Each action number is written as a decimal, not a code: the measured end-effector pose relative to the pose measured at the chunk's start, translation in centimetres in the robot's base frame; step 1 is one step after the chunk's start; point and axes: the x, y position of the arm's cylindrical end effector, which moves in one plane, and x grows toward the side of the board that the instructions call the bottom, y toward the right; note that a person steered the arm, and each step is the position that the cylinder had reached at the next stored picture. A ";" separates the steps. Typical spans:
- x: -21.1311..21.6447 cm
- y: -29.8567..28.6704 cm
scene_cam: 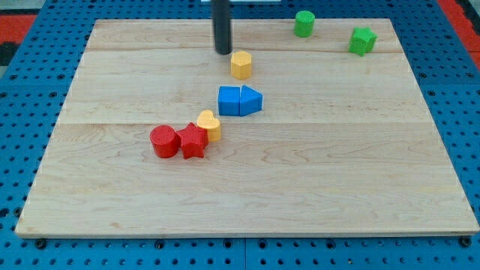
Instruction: Slide the yellow hexagon above the red star
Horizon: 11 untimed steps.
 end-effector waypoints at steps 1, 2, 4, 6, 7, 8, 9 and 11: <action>0.7 5.3; 5.6 4.7; 7.7 -2.8; 6.2 -3.7; 12.1 -7.6; 9.2 -1.1; 4.2 -1.5; 9.6 -8.1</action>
